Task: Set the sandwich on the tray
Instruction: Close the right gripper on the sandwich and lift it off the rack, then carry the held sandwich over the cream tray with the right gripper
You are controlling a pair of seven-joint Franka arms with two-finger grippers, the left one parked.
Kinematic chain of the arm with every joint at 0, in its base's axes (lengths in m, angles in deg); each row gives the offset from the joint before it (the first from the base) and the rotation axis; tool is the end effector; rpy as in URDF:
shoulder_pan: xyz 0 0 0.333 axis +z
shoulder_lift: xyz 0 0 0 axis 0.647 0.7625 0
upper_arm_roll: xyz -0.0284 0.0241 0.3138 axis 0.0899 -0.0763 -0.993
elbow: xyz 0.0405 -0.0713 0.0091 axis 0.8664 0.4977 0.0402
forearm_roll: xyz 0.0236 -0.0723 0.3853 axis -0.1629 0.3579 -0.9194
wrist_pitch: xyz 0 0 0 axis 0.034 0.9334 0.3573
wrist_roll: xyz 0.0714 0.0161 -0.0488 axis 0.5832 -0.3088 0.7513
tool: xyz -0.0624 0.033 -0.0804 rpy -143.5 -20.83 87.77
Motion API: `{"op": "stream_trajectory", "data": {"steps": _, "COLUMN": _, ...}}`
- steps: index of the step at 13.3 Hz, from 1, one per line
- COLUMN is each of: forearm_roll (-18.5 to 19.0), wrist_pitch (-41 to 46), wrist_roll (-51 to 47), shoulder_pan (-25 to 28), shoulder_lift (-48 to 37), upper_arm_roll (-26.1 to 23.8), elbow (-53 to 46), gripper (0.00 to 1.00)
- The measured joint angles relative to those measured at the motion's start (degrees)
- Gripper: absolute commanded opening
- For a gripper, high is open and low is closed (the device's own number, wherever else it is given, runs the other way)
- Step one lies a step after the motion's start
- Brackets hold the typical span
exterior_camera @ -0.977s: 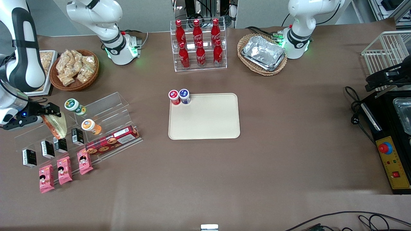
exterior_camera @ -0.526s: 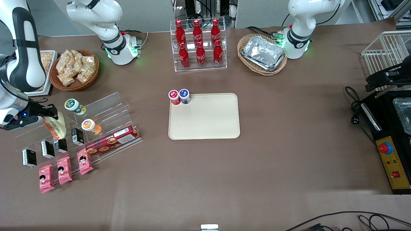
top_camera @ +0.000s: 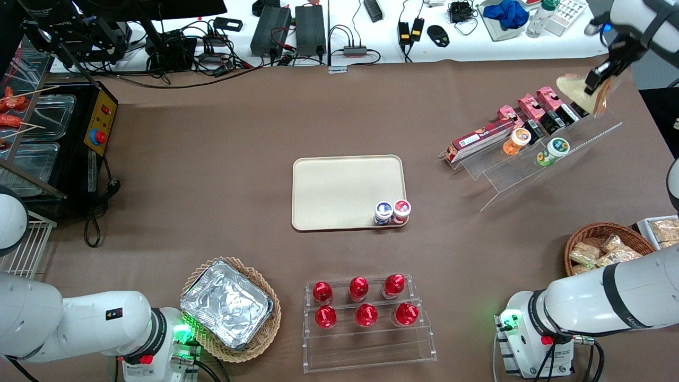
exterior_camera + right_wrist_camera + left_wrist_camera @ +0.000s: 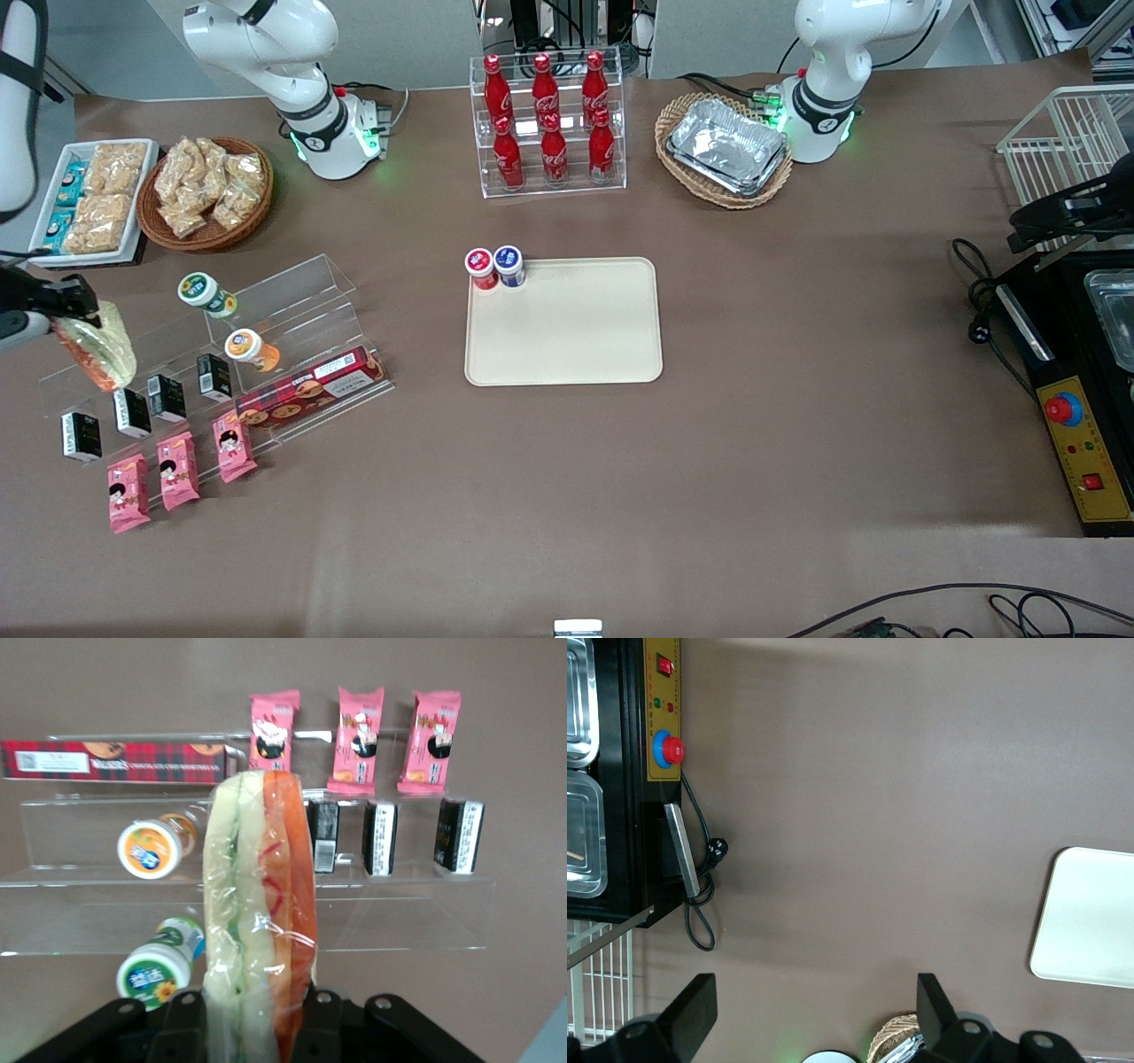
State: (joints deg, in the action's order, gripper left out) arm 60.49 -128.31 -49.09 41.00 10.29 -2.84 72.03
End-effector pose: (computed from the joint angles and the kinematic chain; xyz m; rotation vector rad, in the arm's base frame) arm 0.5529 -0.1609 0.5140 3.0605 0.6666 -0.0947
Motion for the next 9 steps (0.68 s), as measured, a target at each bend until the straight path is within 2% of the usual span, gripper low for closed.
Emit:
{"op": "stream_trajectory", "data": {"steps": 3, "forearm_roll": 0.0, "wrist_pitch": 5.7, "wrist_roll": 0.2, "shoulder_pan": 4.6, "shoulder_lift": 2.2, "upper_arm_roll": -0.3, "elbow": -7.6, "gripper": 0.29}}
{"op": "stream_trajectory", "data": {"steps": 9, "forearm_roll": -0.2, "wrist_pitch": 6.4, "wrist_roll": 2.2, "shoulder_pan": 21.3, "shoulder_lift": 4.9, "upper_arm_roll": -0.8, "elbow": -10.6, "gripper": 0.3}}
